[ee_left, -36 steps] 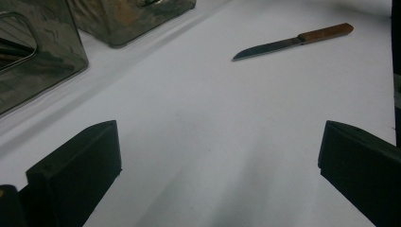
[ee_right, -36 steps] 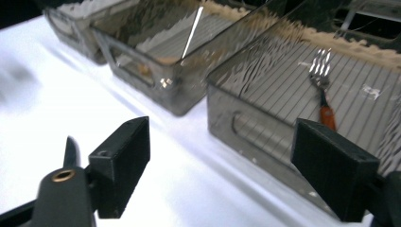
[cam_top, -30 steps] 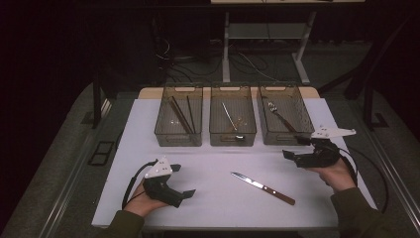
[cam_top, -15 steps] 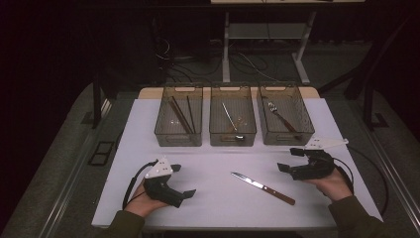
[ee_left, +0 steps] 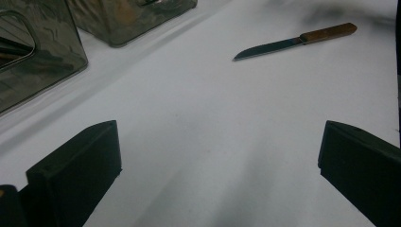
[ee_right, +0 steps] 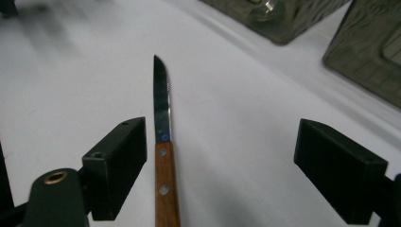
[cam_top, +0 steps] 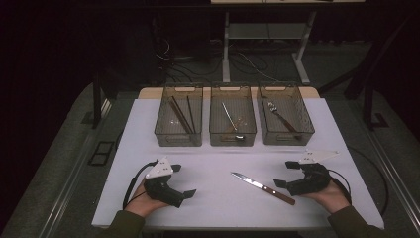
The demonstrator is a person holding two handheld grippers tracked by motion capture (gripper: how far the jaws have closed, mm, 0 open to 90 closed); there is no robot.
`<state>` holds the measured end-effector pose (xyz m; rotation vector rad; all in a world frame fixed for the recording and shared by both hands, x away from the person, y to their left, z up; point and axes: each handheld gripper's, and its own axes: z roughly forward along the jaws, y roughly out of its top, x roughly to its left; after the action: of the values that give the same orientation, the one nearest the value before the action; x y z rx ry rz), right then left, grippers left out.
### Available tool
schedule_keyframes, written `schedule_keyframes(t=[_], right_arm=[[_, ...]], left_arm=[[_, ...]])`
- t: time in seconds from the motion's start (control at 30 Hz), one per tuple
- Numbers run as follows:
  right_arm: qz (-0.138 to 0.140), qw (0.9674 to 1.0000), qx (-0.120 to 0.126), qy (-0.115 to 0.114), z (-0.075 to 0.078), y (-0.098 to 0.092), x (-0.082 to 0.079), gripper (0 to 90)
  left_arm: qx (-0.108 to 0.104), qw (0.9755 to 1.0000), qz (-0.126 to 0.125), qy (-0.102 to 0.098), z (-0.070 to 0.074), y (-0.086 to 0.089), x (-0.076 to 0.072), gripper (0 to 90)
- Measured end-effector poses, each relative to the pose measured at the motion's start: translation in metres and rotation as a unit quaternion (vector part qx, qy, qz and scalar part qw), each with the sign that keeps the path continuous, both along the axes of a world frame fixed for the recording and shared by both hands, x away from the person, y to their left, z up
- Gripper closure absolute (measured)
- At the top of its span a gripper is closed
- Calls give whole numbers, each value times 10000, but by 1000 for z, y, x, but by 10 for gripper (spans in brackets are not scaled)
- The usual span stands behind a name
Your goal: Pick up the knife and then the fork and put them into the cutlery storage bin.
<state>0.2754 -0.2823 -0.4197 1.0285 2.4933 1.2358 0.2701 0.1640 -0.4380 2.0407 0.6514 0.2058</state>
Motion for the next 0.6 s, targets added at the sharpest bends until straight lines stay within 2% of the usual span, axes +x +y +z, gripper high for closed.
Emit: schedule_keyframes(t=[0.3, 0.6], right_arm=[[128, 9998, -61, 128, -8, 14, 1, 181], [448, 9987, -93, 217, -13, 26, 1, 385]], left_arm=[[-10, 10000, -9, 3, 0, -1, 0, 0], [18, 10000, -32, -5, -1, -1, 0, 0]])
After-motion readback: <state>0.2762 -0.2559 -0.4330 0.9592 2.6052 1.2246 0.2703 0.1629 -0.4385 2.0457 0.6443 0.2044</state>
